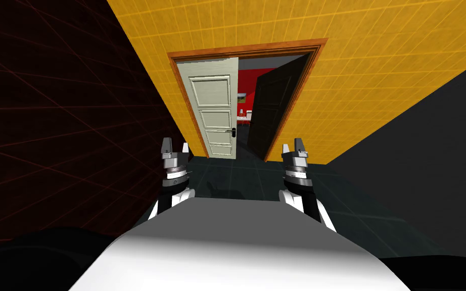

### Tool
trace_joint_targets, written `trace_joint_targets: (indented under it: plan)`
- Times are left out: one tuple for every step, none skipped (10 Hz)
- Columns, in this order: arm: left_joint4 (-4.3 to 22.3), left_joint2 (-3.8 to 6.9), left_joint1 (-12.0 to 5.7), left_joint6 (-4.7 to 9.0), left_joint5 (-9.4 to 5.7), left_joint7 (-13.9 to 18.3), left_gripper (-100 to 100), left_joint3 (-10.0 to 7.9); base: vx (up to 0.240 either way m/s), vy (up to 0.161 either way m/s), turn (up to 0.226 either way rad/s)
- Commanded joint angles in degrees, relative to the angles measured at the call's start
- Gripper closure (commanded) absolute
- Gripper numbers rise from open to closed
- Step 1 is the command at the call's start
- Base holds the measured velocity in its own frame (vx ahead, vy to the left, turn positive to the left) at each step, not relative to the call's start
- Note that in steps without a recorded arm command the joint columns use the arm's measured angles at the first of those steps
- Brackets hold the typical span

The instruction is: Push the door open

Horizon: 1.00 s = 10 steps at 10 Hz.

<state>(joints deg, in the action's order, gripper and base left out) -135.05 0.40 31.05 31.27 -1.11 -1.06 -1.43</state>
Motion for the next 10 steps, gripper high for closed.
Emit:
trace_joint_targets:
  plan:
    - [2.2,0.52,-1.32,-0.14,-0.23,-0.1,-100,-0.04,0.059,-0.010,-0.009]
    - [2.9,0.67,-1.76,-0.19,-0.31,-0.1,-100,-0.05,0.081,-0.002,-0.013]
    - [4.4,0.97,-2.63,-0.28,-0.46,-0.2,-100,-0.08,0.099,-0.010,-0.010]
    - [6.2,1.30,-3.71,-0.40,-0.65,-0.3,-100,-0.11,0.111,-0.005,-0.009]
    - [7.2,1.48,-4.34,-0.47,-0.76,-0.3,-100,-0.13,0.102,-0.012,-0.010]
    - [8.3,1.65,-4.97,-0.54,-0.87,-0.4,-100,-0.15,0.085,-0.025,-0.008]
    - [9.3,1.83,-5.60,-0.60,-0.98,-0.4,-100,-0.17,0.083,-0.017,-0.007]
    - [10.5,2.01,-6.30,-0.68,-1.11,-0.5,-100,-0.19,0.075,-0.007,-0.008]
    - [11.8,2.19,-7.09,-0.76,-1.25,-0.5,-100,-0.22,0.071,-0.001,-0.010]
    - [13.1,2.37,-7.87,-0.85,-1.39,-0.6,-100,-0.24,0.075,-0.008,-0.012]
